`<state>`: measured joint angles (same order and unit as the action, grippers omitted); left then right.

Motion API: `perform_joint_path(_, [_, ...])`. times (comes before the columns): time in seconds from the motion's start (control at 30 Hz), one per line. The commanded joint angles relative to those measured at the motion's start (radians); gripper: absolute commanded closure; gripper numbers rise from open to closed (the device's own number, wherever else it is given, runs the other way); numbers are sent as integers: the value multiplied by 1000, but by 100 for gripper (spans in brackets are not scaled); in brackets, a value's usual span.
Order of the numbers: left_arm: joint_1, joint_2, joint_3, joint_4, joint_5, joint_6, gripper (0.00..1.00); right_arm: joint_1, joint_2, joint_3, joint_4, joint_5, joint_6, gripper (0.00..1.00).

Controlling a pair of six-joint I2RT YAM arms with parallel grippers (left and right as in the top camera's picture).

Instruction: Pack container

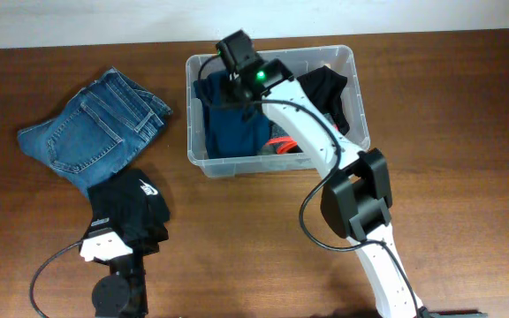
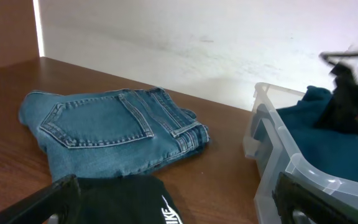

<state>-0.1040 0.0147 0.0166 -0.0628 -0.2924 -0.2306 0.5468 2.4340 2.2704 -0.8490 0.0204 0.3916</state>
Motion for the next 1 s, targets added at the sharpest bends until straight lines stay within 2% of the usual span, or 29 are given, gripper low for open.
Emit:
perform_joint_path(0.0, [5, -9, -6, 2, 0, 12, 1, 10, 14, -101, 32, -86, -3, 96])
perform_joint_path(0.17, [5, -8, -6, 2, 0, 12, 1, 9, 14, -181, 70, -93, -3, 96])
perform_joint_path(0.3, [5, -9, -6, 2, 0, 12, 1, 9, 13, -177, 88, -93, -3, 96])
perform_joint_path(0.47, [5, -8, -6, 2, 0, 12, 1, 0, 2, -29, 72, -103, -53, 96])
perform_joint_path(0.57, [5, -8, -6, 2, 0, 12, 1, -10, -6, 153, -11, -89, -74, 96])
perform_joint_path(0.7, [5, -8, -6, 2, 0, 12, 1, -24, -6, 308, -92, -87, -74, 96])
perform_joint_path(0.8, [5, -8, -6, 2, 0, 12, 1, -41, -6, 349, -116, -49, -74, 96])
perform_joint_path(0.97, [5, -9, -6, 2, 0, 13, 1, -75, -4, 320, -132, 37, -74, 96])
